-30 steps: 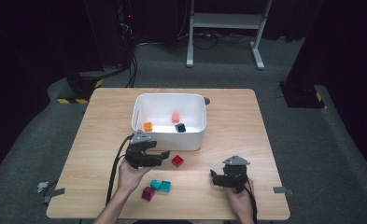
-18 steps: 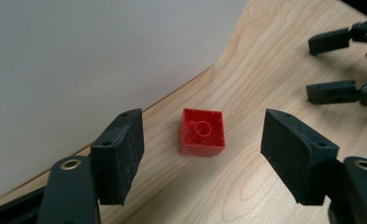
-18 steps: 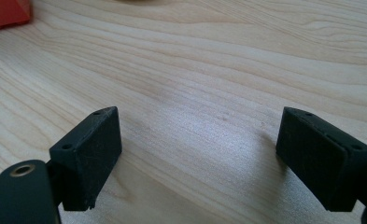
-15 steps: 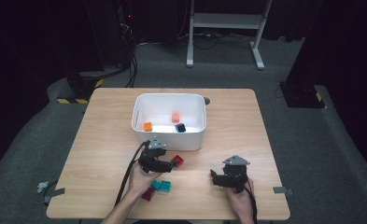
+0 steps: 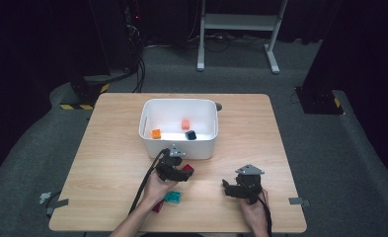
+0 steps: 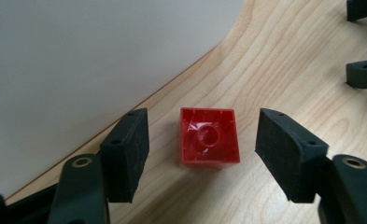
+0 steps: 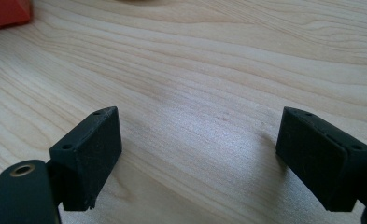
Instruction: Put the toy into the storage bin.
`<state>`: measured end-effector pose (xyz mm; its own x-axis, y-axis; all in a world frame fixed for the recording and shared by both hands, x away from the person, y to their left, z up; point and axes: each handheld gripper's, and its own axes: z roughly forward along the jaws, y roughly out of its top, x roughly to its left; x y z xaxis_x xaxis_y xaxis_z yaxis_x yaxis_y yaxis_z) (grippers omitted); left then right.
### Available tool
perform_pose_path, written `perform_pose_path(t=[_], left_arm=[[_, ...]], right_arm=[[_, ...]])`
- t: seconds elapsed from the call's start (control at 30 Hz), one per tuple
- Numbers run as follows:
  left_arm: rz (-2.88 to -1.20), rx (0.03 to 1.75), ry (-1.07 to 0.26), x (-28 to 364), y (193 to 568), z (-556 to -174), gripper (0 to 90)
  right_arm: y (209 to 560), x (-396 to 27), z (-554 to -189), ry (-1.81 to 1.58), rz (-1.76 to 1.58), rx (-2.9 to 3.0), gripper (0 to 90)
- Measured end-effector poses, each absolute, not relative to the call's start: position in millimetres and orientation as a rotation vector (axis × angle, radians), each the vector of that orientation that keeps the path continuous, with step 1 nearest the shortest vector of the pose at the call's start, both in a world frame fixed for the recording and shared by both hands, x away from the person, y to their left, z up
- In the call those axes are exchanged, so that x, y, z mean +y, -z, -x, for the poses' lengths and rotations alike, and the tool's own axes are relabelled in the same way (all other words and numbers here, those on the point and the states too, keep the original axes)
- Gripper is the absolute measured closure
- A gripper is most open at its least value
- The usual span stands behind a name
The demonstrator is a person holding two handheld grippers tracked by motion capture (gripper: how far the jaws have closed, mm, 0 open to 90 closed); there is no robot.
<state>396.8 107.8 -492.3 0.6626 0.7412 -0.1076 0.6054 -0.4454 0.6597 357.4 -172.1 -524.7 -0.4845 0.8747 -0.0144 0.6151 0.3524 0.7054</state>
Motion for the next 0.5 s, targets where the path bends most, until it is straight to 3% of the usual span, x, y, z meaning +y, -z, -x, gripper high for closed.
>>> perform_pose_path(t=[0.5], left_arm=[[-2.236,1.032,-0.226,102.6,501.3,-403.4,52.9]], right_arm=[[524.7,-172.1,-357.4,-0.909,-1.306,2.231,13.9]])
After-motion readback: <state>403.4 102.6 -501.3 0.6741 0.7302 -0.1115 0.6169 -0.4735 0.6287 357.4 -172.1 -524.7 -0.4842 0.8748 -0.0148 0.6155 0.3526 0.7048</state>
